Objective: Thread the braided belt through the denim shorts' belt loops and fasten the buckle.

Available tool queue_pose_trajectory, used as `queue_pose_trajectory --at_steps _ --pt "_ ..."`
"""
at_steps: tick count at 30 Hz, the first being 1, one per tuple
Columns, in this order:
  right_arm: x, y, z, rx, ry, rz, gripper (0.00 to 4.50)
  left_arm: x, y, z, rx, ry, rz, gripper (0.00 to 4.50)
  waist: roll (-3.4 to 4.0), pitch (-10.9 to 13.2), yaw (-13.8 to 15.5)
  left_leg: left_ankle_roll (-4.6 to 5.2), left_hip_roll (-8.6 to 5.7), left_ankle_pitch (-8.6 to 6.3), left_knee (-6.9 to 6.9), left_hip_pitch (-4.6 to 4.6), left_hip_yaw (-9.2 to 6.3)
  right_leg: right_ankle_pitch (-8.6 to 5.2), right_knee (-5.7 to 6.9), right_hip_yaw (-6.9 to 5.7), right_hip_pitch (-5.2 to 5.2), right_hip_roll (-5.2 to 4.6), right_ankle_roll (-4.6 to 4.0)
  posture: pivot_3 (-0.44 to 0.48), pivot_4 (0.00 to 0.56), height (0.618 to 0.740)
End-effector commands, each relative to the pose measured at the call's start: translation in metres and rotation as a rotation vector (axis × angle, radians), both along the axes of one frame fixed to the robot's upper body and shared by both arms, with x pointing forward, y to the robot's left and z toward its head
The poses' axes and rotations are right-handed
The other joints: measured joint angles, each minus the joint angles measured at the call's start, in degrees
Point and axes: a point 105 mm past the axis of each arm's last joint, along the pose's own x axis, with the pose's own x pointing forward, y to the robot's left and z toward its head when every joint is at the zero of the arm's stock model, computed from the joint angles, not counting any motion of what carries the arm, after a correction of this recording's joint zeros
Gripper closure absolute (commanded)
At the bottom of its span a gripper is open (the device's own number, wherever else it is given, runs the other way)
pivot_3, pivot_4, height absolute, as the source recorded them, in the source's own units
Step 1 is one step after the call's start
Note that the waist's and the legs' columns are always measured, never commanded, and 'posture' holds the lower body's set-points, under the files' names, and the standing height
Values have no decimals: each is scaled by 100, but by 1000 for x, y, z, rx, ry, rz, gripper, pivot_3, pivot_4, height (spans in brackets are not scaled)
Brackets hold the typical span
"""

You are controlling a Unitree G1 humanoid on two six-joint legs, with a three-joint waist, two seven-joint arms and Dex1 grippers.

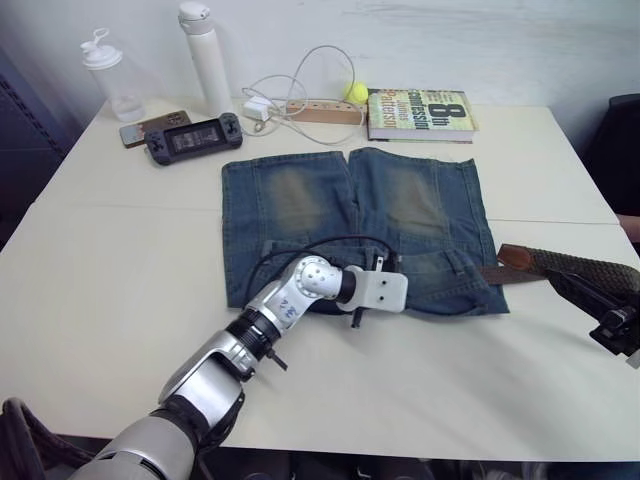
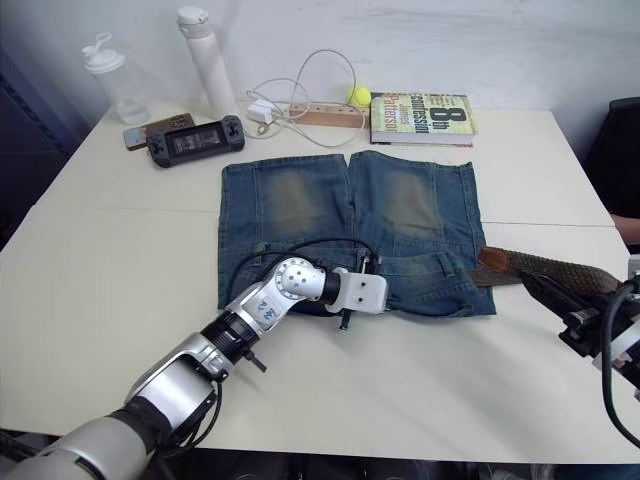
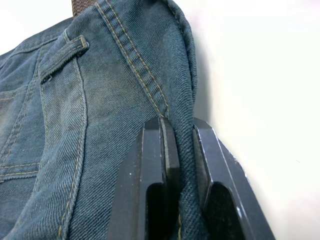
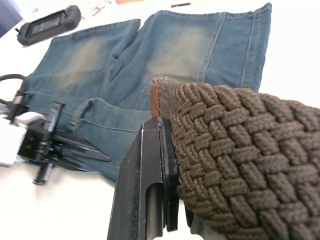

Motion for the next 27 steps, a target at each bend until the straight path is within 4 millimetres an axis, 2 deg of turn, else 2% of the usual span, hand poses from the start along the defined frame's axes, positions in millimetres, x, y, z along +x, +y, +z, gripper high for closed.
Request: queue_pose_trajectory --at_steps 1,3,7,10,13,15,16,18,22,23,27 --pt "-6 14 -7 45 31 57 4500 -30 30 -17 93 30 -178 4473 3 -2 -17 -4 1 3 -7 4 -1 -1 0 -1 0 0 -2 0 150 735" --pt "-12 24 -11 81 49 89 4500 -43 53 -23 138 53 -244 4473 8 -5 -20 -11 2 11 -23 9 -4 -5 0 -3 0 -1 -9 0 150 735" --pt "-19 36 -11 121 61 129 4500 -57 80 -24 178 101 -288 4473 26 -15 -36 -12 2 13 -26 11 -7 -7 0 -4 1 -3 -13 0 150 735" --pt "-22 44 -13 140 86 153 4500 -55 93 -29 223 102 -276 4473 25 -15 -38 -10 2 14 -25 12 -11 -7 -1 -5 5 -4 -13 0 150 735" --pt "-27 52 -17 142 127 190 4500 -53 97 -27 210 151 -252 4473 25 -15 -57 -9 2 14 -26 10 -11 -7 -1 -6 6 -3 -13 0 150 735" --pt "-29 53 -21 146 177 190 4500 -55 94 -14 145 236 -234 3325 25 -15 -83 -9 2 14 -27 10 -11 -7 2 -8 5 -2 -13 0 150 735" --pt "-29 53 -24 145 206 184 4500 -56 94 -6 119 269 -227 3057 25 -15 -96 -8 2 14 -27 9 -11 -7 2 -8 5 -2 -13 0 150 735" --pt "-31 55 -27 148 245 181 4500 -58 96 8 85 335 -214 2168 24 -14 -105 -7 2 15 -27 8 -11 -7 5 -7 3 -2 -13 0 150 735" --pt "-33 61 -29 241 322 163 4500 -67 116 32 91 485 -141 269 23 -13 -111 -6 2 18 -25 4 -15 -7 5 -8 2 -3 -13 0 150 735" --pt "-34 63 -30 255 344 165 4500 -68 120 40 81 515 -113 69 23 -14 -103 -6 2 18 -25 3 -16 -7 5 -8 1 -3 -13 0 150 735" --pt "-33 66 -35 308 422 151 4500 -63 128 71 -8 556 8 69 23 -14 -87 -5 1 17 -23 -1 -20 -7 -3 -10 5 -6 -13 0 150 735"
